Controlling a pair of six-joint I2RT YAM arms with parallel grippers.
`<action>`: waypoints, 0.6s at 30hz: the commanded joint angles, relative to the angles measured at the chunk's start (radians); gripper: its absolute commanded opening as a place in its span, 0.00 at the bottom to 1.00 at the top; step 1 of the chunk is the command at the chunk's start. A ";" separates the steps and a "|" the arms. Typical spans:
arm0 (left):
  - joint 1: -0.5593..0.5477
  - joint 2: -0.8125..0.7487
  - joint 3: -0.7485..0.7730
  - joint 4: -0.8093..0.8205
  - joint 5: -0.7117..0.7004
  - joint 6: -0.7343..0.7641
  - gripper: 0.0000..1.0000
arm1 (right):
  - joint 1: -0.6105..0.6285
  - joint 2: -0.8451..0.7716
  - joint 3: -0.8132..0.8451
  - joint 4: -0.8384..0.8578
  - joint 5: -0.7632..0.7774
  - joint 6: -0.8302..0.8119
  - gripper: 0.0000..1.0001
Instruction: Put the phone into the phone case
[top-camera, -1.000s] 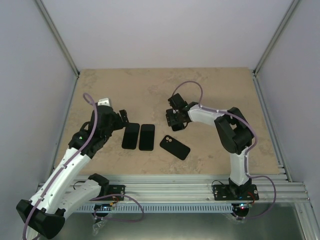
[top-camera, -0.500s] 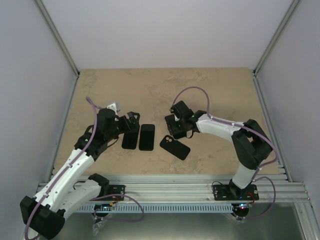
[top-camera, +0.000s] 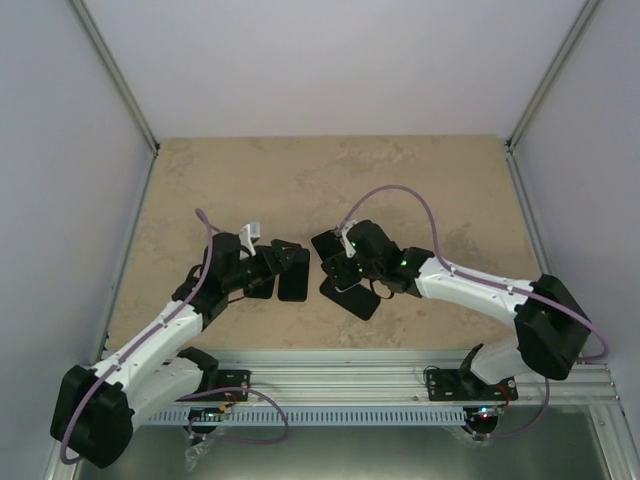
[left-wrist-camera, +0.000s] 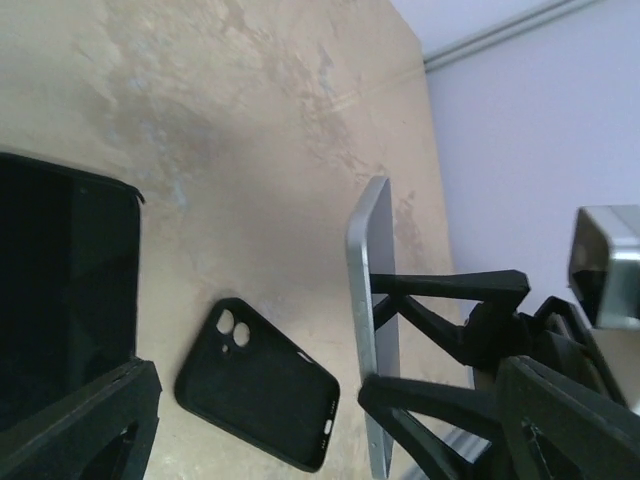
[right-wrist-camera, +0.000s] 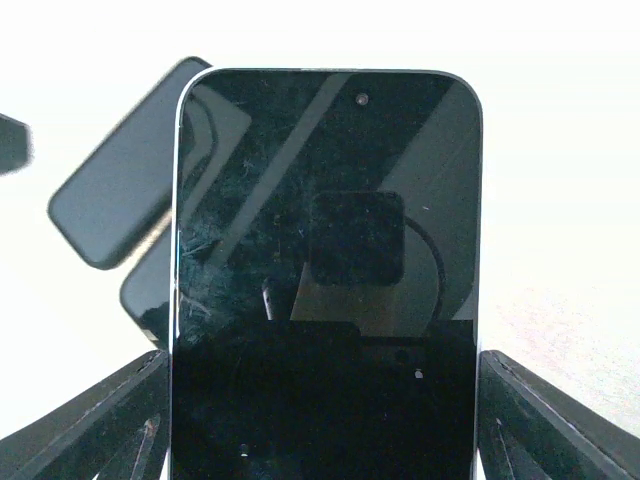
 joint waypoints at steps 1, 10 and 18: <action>0.006 0.024 -0.052 0.225 0.144 -0.091 0.92 | 0.040 -0.072 -0.024 0.129 -0.015 -0.026 0.25; 0.004 0.082 -0.090 0.366 0.241 -0.142 0.71 | 0.104 -0.112 -0.046 0.206 -0.037 -0.056 0.25; 0.004 0.101 -0.113 0.412 0.267 -0.151 0.43 | 0.120 -0.079 -0.027 0.221 -0.040 -0.058 0.25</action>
